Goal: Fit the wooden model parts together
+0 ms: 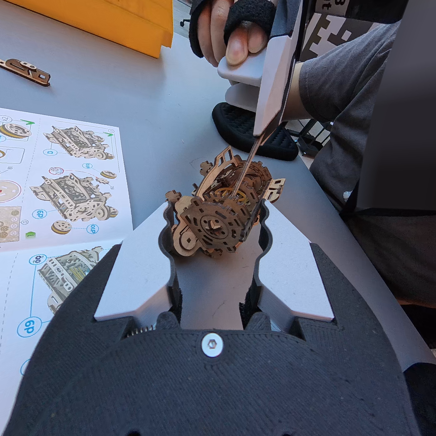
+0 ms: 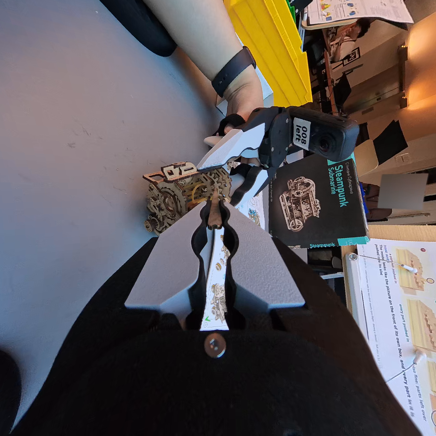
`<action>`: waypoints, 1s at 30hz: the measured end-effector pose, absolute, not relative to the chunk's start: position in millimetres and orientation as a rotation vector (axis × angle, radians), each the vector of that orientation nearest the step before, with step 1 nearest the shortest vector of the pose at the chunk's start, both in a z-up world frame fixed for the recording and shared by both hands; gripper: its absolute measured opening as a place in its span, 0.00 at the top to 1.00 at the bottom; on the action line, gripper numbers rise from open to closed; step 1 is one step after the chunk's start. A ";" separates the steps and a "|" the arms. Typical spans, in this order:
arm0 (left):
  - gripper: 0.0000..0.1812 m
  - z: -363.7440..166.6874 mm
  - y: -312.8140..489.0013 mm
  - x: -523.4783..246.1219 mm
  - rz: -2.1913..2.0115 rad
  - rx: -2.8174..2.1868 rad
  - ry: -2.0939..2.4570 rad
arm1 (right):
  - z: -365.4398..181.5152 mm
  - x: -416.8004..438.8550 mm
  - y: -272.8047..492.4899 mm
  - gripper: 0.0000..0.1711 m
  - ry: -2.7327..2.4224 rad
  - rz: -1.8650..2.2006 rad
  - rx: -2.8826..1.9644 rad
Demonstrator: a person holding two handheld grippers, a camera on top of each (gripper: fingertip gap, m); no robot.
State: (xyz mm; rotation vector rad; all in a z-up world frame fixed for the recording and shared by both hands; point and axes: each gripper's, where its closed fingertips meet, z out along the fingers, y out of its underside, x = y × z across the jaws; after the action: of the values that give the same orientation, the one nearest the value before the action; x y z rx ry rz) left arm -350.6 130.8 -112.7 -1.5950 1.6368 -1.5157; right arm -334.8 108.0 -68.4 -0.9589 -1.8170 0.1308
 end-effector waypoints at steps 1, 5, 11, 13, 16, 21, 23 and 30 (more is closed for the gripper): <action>0.60 -112.7 130.9 -350.6 -1.516 -1.595 1.636 | -68.6 -334.8 108.1 0.97 -1.820 0.123 -0.956; 0.60 -113.1 129.4 -350.5 -1.521 -1.596 1.644 | -68.0 -334.6 106.7 0.97 -1.831 0.133 -0.962; 0.60 -113.3 128.8 -349.9 -1.525 -1.597 1.646 | -69.9 -333.3 110.7 0.97 -1.867 0.216 -1.047; 0.60 -113.7 127.4 -349.6 -1.532 -1.598 1.652 | -70.0 -331.8 111.7 0.97 -1.871 0.293 -1.100; 0.60 -113.7 125.9 -348.5 -1.534 -1.594 1.658 | -71.4 -329.8 113.7 0.97 -1.895 0.358 -1.142; 0.60 -113.8 125.7 -348.9 -1.537 -1.596 1.658 | -73.5 -328.4 118.7 0.97 -1.914 0.422 -1.198; 0.60 -113.8 125.0 -349.1 -1.538 -1.593 1.663 | -71.9 -325.9 120.4 0.97 -1.896 0.441 -1.213; 0.60 -114.1 124.8 -348.5 -1.544 -1.597 1.664 | -68.2 -325.1 113.2 0.97 -1.855 0.692 -1.349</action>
State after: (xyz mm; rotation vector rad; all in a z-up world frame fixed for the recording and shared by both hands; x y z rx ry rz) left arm -348.5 124.8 -114.1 -1.5971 1.6636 -1.5437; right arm -325.1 113.2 -68.2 -1.3489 -1.8555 0.6916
